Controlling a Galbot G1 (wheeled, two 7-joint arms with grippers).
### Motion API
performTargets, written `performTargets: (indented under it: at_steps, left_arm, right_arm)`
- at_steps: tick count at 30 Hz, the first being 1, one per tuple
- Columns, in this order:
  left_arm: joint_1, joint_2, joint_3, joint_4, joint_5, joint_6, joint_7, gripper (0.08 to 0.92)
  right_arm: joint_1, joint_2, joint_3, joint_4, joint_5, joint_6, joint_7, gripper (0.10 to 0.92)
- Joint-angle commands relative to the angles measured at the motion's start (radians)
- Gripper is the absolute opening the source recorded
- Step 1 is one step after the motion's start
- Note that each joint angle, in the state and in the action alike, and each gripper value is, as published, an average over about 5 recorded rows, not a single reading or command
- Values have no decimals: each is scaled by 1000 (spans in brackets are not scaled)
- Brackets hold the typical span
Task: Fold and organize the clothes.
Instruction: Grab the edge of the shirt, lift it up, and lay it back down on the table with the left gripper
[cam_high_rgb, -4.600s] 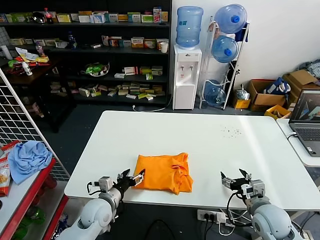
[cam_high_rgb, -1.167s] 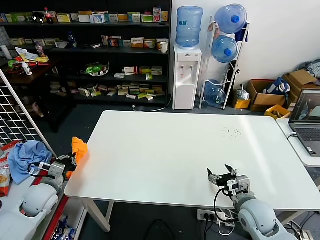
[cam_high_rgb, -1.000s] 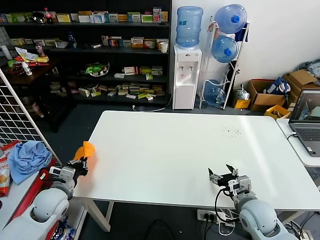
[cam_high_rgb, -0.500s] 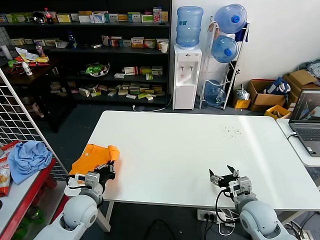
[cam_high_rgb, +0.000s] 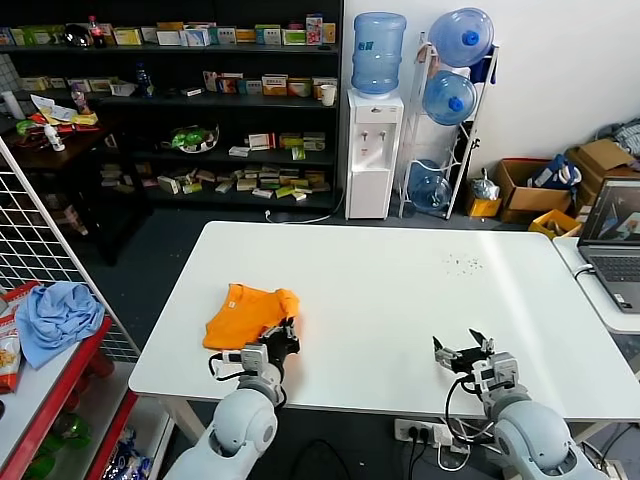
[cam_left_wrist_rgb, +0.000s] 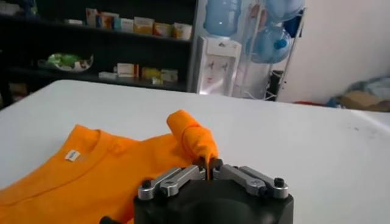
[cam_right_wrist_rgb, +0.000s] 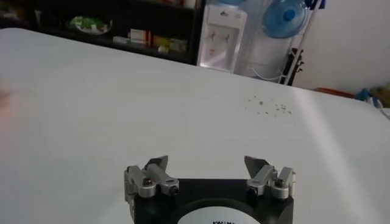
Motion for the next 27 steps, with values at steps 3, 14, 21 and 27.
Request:
performTargets:
  at_steps: [3,14,21,27]
  left_arm:
    - [-43,-325,139,162,18,-107,-23,114]
    - [-39,-334,185,212,-35,-299,87,217]
    - [7,-217,196,111,-9,-388,181,417]
    - [99,-11,93,53,113,-524,238,590]
  right_arm:
    - [-45,-19,78,-1,9,11,-4,823]
    - [-66,-14,100,-3,11,26,-6,823]
    - [-64,-12,96,0,3,37,-17,823]
    - [-78,-4,145,2,-3,98,-66,823]
